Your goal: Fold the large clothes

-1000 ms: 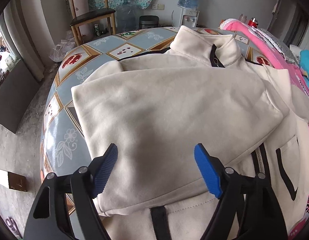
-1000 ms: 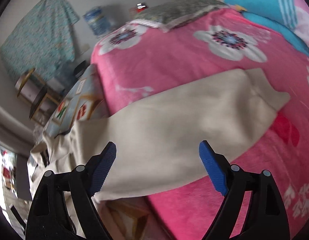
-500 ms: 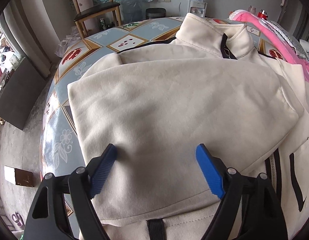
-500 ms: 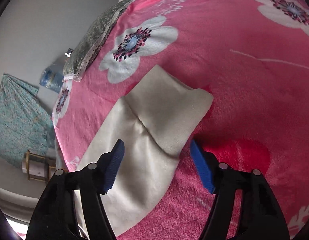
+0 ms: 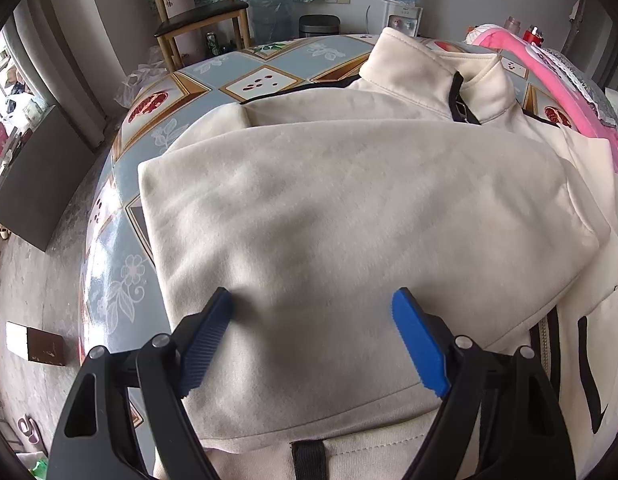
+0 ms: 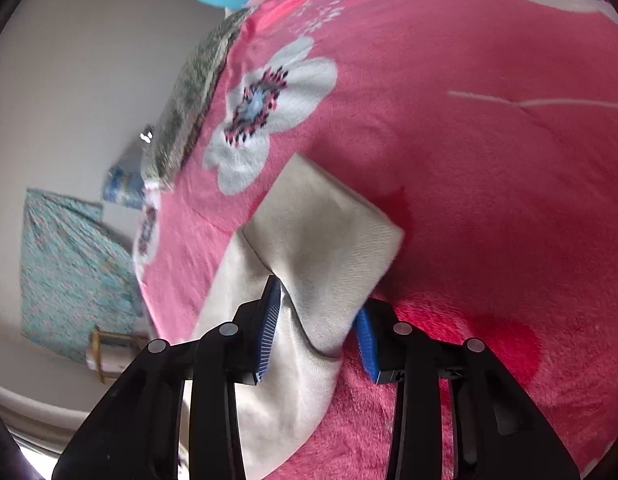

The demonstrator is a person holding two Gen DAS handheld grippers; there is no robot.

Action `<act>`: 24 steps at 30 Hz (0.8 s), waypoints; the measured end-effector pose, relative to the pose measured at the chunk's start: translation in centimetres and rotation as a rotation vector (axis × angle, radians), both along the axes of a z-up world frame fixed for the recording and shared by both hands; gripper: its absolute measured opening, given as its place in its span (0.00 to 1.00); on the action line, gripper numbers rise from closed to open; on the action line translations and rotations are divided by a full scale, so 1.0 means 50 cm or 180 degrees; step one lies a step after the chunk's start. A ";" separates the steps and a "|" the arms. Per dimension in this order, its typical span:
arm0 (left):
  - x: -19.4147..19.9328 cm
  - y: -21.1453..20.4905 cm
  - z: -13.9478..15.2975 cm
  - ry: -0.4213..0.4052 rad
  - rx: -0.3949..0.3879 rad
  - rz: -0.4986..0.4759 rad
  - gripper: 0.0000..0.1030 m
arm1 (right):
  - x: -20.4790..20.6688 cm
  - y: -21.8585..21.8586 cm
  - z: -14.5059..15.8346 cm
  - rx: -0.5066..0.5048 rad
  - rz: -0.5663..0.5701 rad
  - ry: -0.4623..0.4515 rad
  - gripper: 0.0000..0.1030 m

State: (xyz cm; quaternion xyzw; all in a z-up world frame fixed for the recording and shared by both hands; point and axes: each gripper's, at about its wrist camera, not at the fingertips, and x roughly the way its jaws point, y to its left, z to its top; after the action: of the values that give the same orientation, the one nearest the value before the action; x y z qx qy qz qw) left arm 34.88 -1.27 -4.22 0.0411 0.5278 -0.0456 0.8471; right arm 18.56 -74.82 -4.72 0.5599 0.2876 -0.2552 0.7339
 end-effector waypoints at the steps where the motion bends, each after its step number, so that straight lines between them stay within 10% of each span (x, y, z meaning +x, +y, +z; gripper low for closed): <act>1: 0.000 0.000 0.000 0.0000 -0.0004 0.0004 0.78 | -0.007 -0.003 0.000 -0.0009 -0.0040 0.0007 0.36; 4: 0.000 0.000 0.000 -0.0009 -0.0004 0.0003 0.78 | -0.002 -0.010 -0.011 0.0027 0.0013 0.0107 0.35; 7: 0.001 0.001 0.000 -0.0017 -0.0012 0.0015 0.78 | 0.016 -0.003 -0.001 -0.0063 0.0164 0.0200 0.08; 11: 0.002 0.006 0.002 -0.0032 -0.0068 0.0080 0.78 | 0.053 0.059 0.094 -0.0657 0.0466 0.0222 0.07; 19: -0.010 0.012 0.007 -0.0104 -0.0094 0.0043 0.78 | 0.161 0.377 0.383 -0.1519 0.1724 -0.0562 0.07; 24: -0.030 0.028 0.021 -0.0150 -0.0202 0.0050 0.76 | 0.221 0.609 0.443 -0.1503 0.2517 -0.1018 0.07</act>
State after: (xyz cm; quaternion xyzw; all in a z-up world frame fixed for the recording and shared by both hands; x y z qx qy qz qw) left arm 33.40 0.11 -3.16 0.0111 0.5063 -0.0546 0.8606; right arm 29.63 -44.39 17.44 0.2582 0.2962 0.0742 0.9166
